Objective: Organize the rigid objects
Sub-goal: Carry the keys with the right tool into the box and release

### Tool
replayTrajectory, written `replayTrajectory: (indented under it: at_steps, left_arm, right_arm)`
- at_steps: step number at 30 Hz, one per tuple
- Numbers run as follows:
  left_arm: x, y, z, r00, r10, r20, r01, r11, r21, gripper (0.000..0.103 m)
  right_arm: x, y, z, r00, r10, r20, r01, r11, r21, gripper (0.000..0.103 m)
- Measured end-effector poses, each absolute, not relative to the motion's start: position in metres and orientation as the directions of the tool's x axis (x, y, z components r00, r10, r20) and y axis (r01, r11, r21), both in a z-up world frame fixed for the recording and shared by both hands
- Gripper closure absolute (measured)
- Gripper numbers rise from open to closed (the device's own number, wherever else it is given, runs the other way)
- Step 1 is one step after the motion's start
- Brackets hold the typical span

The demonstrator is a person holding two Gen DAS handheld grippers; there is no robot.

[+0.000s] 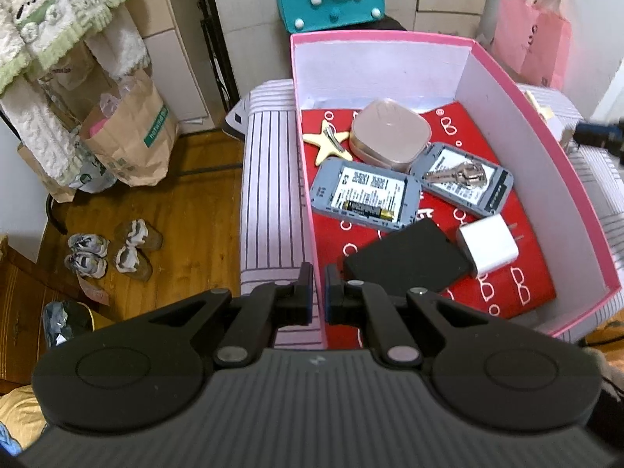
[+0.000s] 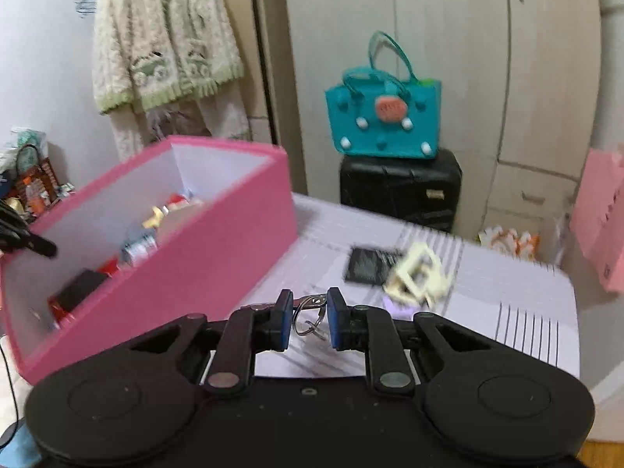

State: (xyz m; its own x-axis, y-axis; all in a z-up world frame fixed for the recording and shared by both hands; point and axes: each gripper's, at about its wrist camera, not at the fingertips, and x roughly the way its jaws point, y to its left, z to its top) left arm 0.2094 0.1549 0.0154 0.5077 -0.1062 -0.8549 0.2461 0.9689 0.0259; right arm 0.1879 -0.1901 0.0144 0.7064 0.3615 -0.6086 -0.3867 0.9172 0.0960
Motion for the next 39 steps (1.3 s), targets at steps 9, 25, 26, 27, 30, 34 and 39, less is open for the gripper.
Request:
replayTrajectory:
  at_steps: [9, 25, 26, 27, 30, 34, 39]
  left_arm:
    - [0.211, 0.150, 0.016, 0.479, -0.091, -0.873, 0.294, 0.954, 0.062, 0.098]
    - [0.209, 0.148, 0.018, 0.495, -0.077, -0.865, 0.305, 0.948, 0.090, 0.098]
    - [0.209, 0.147, 0.018, 0.498, -0.075, -0.864, 0.304, 0.948, 0.092, 0.098]
    - [0.209, 0.147, 0.018, 0.499, -0.075, -0.863, 0.303, 0.949, 0.093, 0.098]
    - [0.207, 0.144, 0.018, 0.508, -0.066, -0.859, 0.313, 0.943, 0.112, 0.098]
    - [0.206, 0.145, 0.017, 0.516, -0.069, -0.854, 0.305, 0.946, 0.108, 0.098]
    - [0.205, 0.148, 0.018, 0.527, -0.084, -0.846, 0.307, 0.947, 0.097, 0.098]
  right_arm:
    - [0.189, -0.148, 0.085, 0.700, 0.489, -0.520, -0.523, 0.847, 0.093, 0.081]
    - [0.234, -0.039, 0.054, 0.475, 0.658, -0.585, -0.685, 0.693, 0.223, 0.081]
    - [0.237, -0.033, 0.050, 0.467, 0.655, -0.594, -0.686, 0.692, 0.224, 0.081]
    - [0.239, -0.028, 0.047, 0.459, 0.652, -0.603, -0.688, 0.691, 0.223, 0.081]
    - [0.249, -0.009, 0.033, 0.430, 0.623, -0.654, -0.688, 0.695, 0.209, 0.081]
    - [0.259, -0.004, 0.023, 0.447, 0.595, -0.668, -0.659, 0.724, 0.204, 0.080]
    - [0.253, -0.039, 0.036, 0.470, 0.634, -0.614, -0.607, 0.737, 0.297, 0.079]
